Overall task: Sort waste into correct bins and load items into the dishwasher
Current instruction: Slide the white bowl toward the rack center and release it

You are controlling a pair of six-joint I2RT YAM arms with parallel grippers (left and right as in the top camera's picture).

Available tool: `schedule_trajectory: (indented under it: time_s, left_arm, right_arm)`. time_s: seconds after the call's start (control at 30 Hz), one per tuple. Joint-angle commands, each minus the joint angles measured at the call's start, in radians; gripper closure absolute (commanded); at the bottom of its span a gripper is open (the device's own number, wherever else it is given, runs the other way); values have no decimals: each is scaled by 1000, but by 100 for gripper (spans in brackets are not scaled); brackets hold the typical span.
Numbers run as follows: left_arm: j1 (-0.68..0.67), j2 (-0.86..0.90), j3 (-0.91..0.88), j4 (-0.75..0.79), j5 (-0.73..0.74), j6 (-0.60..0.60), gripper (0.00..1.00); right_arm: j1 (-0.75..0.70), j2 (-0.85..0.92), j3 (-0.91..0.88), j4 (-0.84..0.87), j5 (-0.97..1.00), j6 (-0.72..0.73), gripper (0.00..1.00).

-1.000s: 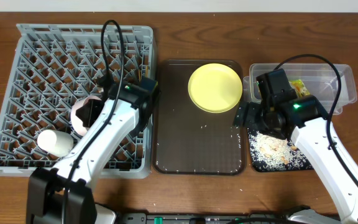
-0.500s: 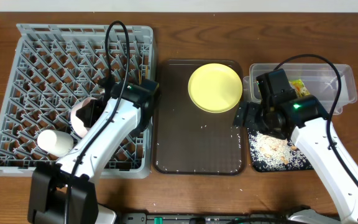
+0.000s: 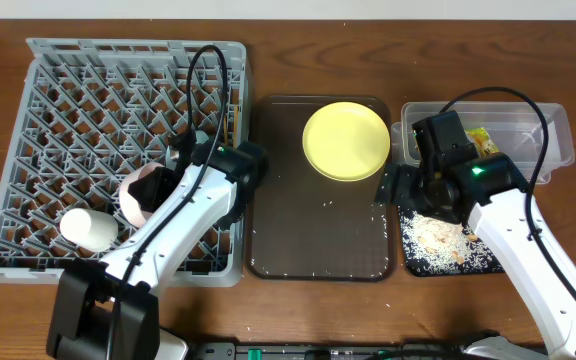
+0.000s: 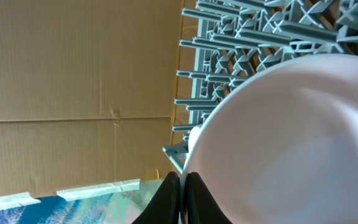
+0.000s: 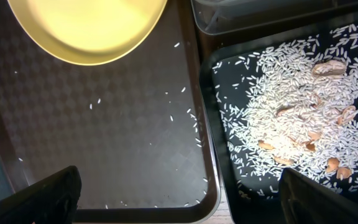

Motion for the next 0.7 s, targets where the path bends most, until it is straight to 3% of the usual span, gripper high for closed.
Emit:
schedule_trajectory:
  time_s: [0.0,0.43,0.67]
  left_arm:
    - [0,2,-15,-10,-51,-13,92]
    - [0,2,-32,-6,-47,-32,92]
    - [0,2,-35,-34,-122,-31,93]
  right_arm:
    - [-2,-5,0,0,-4,-9,1]
    - [-2,-5,0,-1,-3,-28,1]
    - [-2,-5,0,0,-3,-28,1]
